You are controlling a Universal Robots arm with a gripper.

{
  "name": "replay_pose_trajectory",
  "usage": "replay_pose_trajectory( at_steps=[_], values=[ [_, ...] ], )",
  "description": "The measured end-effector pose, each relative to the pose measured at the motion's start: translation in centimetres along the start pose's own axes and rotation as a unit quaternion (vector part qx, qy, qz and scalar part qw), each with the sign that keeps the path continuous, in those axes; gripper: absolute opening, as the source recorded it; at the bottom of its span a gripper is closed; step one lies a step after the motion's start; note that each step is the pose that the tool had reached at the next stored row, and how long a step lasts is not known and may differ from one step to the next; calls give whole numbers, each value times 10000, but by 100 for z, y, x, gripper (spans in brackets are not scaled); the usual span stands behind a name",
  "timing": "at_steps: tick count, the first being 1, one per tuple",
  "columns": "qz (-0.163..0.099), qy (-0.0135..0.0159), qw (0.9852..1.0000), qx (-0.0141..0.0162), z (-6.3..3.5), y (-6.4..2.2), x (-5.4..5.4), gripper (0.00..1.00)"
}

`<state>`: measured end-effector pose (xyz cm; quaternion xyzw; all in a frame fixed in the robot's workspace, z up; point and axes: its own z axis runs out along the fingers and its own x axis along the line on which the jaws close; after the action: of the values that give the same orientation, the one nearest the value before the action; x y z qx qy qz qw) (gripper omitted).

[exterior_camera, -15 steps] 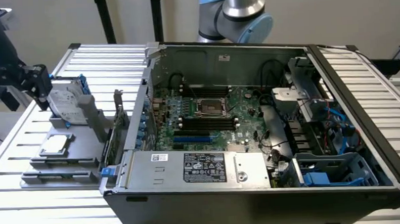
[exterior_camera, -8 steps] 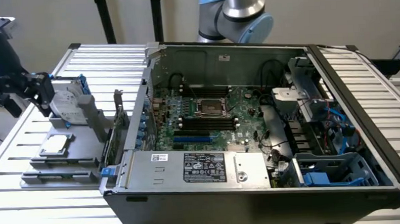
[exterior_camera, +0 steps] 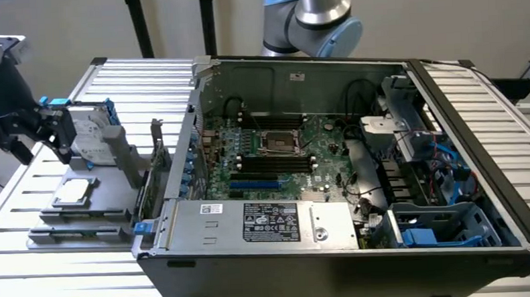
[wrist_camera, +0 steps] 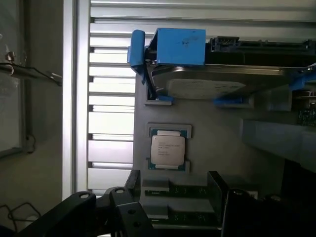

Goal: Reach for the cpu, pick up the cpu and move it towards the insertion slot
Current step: 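Pick up the cpu and move it towards the insertion slot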

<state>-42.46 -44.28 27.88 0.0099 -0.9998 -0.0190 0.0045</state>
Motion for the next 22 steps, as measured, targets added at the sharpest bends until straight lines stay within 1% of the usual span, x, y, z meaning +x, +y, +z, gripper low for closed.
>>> replay_pose_trajectory(
  at_steps=[3,22],
  values=[
    [0,0,10000,0,53,-16,-7,65],
    [4,0,10000,0,400,-30,-14,65]
  ],
)
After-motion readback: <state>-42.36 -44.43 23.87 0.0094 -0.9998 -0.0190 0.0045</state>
